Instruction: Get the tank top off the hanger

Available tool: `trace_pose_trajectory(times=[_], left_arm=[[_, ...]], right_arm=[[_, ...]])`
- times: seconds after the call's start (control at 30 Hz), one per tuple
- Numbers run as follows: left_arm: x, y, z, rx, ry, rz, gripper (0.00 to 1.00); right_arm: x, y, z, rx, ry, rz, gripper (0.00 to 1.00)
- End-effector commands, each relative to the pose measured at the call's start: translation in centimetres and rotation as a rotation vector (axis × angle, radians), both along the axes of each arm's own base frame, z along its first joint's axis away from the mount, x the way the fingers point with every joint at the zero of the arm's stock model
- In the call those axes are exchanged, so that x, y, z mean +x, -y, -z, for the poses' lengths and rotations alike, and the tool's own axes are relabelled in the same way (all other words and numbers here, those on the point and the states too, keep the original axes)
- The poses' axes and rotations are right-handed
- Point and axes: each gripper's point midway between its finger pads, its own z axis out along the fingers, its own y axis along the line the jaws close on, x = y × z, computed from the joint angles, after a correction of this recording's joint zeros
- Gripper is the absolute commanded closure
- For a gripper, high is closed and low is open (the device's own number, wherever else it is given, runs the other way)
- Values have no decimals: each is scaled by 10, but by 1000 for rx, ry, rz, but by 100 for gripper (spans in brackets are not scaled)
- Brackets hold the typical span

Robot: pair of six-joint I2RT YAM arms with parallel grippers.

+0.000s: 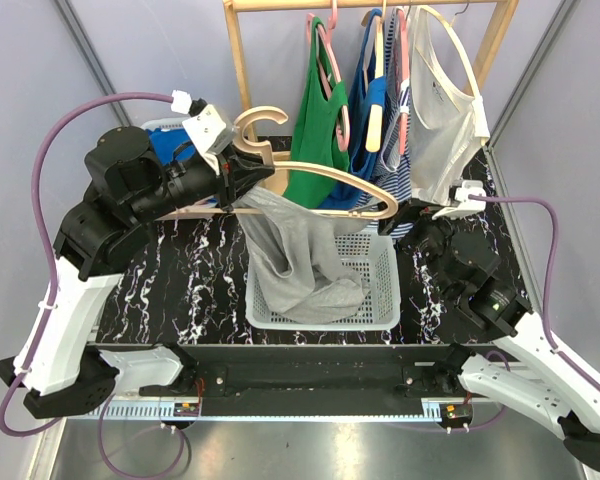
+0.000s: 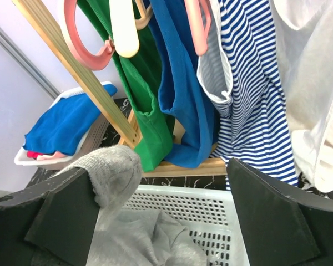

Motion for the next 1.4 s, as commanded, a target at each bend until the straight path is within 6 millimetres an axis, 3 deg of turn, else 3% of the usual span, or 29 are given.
trace_pose_trajectory(times=[0.0,0.07,0.13,0.2,0.27,0.3,0.37,0.4,0.47,0.57,0.7,0.77,0.9,0.97,1.13,1.2,1.33,1.37], left_arm=[[12,27,-45,-183,64,38,100],[11,29,-41,-176,55,47,100],[11,31,-33,-166,43,55,100],[12,31,-25,-153,29,54,100],[9,28,-24,-156,30,46,100],[10,27,-22,-153,26,43,100],[7,26,-21,-153,26,46,100],[7,26,-22,-154,30,48,100],[8,29,-23,-154,28,56,100],[8,29,-26,-158,33,57,100],[7,27,-27,-160,36,53,100],[6,26,-28,-161,37,52,100],[6,27,-26,-159,34,57,100],[5,27,-26,-170,11,56,100],[13,32,-31,-200,-4,37,100],[23,33,-38,-212,7,11,100],[38,30,-65,-251,54,-57,100],[42,32,-64,-250,52,-62,100]], right_arm=[[-26,-66,9,-17,24,-328,1],[-29,-67,0,34,64,-344,1],[-41,-73,-27,118,148,-416,2],[-65,-71,-61,217,270,-507,0],[-84,-64,-85,280,343,-560,0],[-99,-70,-92,285,368,-648,0],[-118,-77,-106,275,387,-752,0],[-130,-88,-99,233,355,-847,0],[-133,-99,-95,194,309,-905,0],[-108,-97,-68,144,202,-786,0],[-89,-86,-40,95,130,-665,0],[-84,-83,-34,89,117,-634,0],[-57,-63,-32,12,115,-458,0],[-46,-66,-35,-48,117,-427,0],[-17,-94,-23,-195,28,-424,0],[-15,-108,-23,-200,44,-463,0],[-27,-133,-43,-155,116,-572,0],[-35,-142,-50,-145,151,-611,0]])
